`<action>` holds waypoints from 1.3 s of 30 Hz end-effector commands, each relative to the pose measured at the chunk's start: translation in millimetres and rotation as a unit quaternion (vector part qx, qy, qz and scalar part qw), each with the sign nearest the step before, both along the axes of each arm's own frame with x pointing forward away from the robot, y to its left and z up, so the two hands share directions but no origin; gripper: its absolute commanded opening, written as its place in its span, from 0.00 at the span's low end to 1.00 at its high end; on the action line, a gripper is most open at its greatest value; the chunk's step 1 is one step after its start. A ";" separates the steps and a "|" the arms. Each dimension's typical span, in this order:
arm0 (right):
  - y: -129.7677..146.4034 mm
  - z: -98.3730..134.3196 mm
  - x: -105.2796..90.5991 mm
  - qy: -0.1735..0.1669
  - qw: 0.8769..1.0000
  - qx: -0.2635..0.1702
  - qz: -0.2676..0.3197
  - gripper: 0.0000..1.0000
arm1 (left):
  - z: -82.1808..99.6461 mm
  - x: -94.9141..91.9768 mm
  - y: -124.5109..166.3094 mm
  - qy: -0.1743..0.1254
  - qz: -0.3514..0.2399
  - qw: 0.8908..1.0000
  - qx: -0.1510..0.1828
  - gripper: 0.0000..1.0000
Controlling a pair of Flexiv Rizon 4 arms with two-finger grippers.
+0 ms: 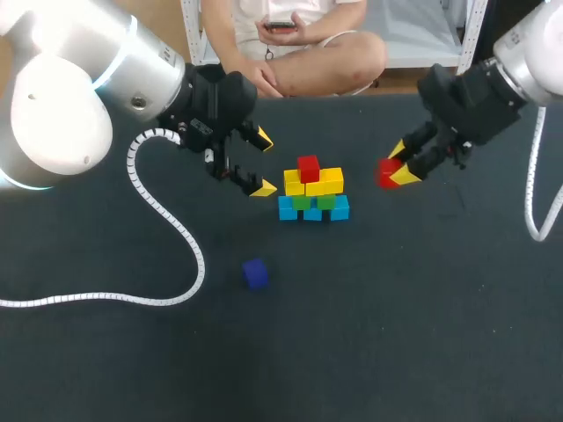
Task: Place the blue cubes, place green cubes on the blue cubes, place the yellow cubes on the green cubes, then place the red cubes on the yellow cubes, and place purple cube on the red cubes.
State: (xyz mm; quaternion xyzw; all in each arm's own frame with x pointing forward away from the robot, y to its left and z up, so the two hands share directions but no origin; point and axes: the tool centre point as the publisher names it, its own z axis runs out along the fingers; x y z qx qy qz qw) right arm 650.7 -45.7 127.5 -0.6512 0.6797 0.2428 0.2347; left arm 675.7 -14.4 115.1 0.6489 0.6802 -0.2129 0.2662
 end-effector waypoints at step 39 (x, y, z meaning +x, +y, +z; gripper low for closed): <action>54.0 -6.4 3.5 0.012 0.998 -0.014 0.053 0.00 | -0.3 0.5 1.2 0.000 -0.002 1.000 -0.001 1.00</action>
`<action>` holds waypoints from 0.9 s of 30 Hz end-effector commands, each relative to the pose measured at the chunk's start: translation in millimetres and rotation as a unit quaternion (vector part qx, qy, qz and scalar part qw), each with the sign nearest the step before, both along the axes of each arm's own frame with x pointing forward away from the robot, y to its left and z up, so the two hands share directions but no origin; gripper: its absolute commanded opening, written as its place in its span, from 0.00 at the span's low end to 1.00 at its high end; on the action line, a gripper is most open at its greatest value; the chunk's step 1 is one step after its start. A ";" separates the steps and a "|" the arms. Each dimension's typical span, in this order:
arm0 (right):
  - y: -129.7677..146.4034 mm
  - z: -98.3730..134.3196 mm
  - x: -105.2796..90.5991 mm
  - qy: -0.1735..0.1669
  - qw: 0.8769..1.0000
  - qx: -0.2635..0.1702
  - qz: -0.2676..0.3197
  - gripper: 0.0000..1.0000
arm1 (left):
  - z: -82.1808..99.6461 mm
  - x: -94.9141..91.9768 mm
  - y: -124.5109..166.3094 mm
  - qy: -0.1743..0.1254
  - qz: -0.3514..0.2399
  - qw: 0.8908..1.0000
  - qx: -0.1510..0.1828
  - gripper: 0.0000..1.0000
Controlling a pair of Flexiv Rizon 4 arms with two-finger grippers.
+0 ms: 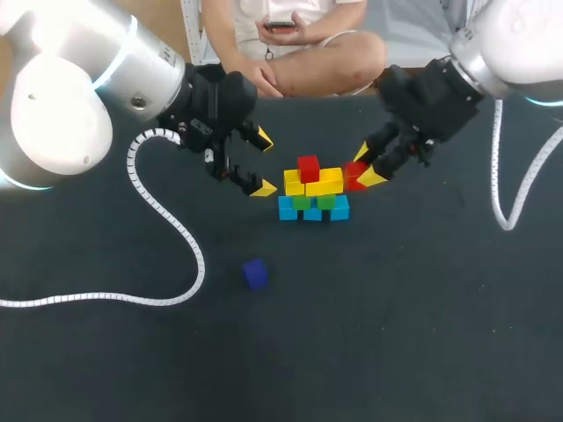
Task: Place the blue cubes, place green cubes on the blue cubes, place the yellow cubes on the green cubes, then place the red cubes on the yellow cubes, and place purple cube on the red cubes.
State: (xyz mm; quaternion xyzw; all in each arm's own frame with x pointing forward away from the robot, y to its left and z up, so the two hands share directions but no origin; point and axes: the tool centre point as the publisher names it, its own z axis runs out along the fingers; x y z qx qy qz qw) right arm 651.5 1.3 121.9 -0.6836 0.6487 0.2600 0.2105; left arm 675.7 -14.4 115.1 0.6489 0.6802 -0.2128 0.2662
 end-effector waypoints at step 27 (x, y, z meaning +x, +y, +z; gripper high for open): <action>21.5 -16.7 21.5 0.014 1.000 -0.017 0.006 0.06 | -0.4 0.5 1.2 0.000 -0.002 1.000 -0.001 1.00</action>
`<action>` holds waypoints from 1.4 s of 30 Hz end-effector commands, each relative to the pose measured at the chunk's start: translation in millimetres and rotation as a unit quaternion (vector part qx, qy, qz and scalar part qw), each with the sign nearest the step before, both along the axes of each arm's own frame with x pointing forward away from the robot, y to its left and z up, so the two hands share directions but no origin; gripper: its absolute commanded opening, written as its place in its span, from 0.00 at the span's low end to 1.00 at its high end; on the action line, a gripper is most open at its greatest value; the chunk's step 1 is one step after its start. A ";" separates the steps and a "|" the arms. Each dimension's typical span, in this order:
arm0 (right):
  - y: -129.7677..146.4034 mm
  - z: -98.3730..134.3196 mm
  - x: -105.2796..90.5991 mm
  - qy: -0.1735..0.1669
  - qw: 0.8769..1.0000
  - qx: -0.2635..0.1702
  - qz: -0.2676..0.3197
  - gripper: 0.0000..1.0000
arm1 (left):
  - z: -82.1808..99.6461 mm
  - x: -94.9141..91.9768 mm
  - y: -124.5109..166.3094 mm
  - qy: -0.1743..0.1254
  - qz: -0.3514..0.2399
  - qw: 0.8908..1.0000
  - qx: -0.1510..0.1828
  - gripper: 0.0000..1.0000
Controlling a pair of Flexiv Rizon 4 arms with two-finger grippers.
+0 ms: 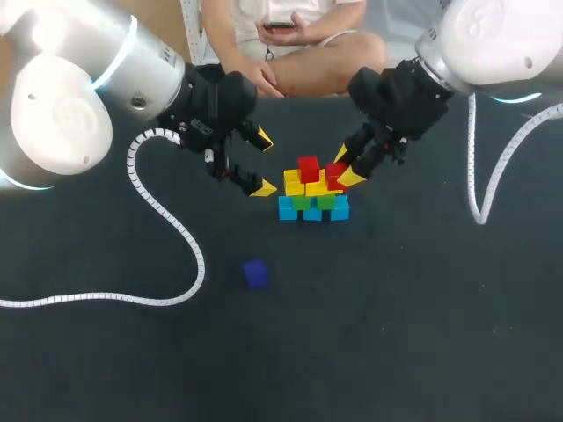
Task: Place the blue cubes, place green cubes on the blue cubes, place the yellow cubes on the green cubes, then place the red cubes on the yellow cubes, and place purple cube on the red cubes.
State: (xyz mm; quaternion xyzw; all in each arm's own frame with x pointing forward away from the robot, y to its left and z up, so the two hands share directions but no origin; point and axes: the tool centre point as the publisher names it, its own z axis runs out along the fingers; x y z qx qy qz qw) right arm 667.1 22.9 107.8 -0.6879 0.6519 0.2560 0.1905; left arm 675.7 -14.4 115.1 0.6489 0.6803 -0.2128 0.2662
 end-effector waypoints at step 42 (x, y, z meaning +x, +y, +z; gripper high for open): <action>4.5 -16.5 35.4 0.010 1.000 0.002 0.010 0.18 | -0.4 0.5 1.2 0.000 -0.002 1.000 -0.001 1.00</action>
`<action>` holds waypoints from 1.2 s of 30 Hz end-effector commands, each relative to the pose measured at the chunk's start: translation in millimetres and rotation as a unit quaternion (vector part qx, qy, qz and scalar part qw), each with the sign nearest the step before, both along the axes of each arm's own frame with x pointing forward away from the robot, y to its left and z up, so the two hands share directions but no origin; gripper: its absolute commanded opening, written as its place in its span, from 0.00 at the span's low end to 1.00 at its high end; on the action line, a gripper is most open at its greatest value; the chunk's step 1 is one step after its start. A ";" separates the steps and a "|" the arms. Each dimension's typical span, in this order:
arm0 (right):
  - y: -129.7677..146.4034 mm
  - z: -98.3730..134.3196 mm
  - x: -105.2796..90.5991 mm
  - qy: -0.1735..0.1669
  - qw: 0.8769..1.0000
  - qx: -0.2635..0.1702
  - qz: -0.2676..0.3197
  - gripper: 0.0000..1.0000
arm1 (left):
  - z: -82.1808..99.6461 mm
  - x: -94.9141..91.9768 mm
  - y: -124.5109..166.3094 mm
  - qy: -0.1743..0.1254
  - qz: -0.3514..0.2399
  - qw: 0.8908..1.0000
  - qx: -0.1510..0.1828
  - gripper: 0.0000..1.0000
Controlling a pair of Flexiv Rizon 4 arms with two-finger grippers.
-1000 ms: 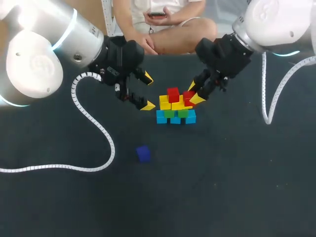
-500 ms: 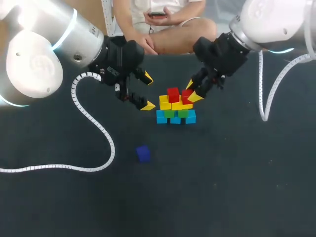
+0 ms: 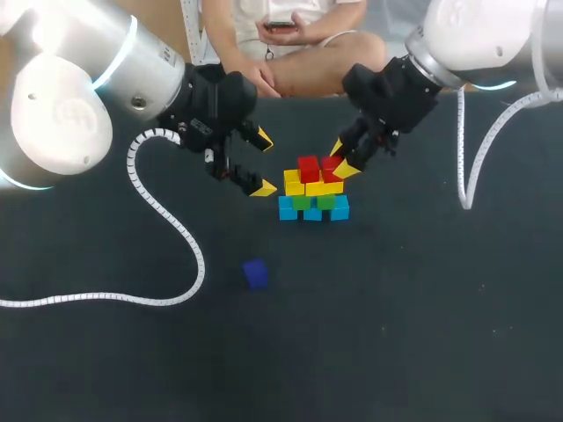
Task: Place the blue cubes, place green cubes on the blue cubes, place the yellow cubes on the green cubes, then place the red cubes on the yellow cubes, and place purple cube on the red cubes.
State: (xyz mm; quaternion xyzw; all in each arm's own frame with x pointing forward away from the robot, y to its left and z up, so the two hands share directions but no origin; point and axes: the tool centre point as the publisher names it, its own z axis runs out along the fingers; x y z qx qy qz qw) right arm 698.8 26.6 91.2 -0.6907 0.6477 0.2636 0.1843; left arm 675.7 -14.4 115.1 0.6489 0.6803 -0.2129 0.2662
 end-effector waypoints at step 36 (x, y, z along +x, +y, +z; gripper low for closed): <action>4.6 -7.1 15.5 0.011 1.000 0.001 0.007 0.20 | -0.4 0.5 1.2 0.000 -0.002 1.000 -0.001 1.00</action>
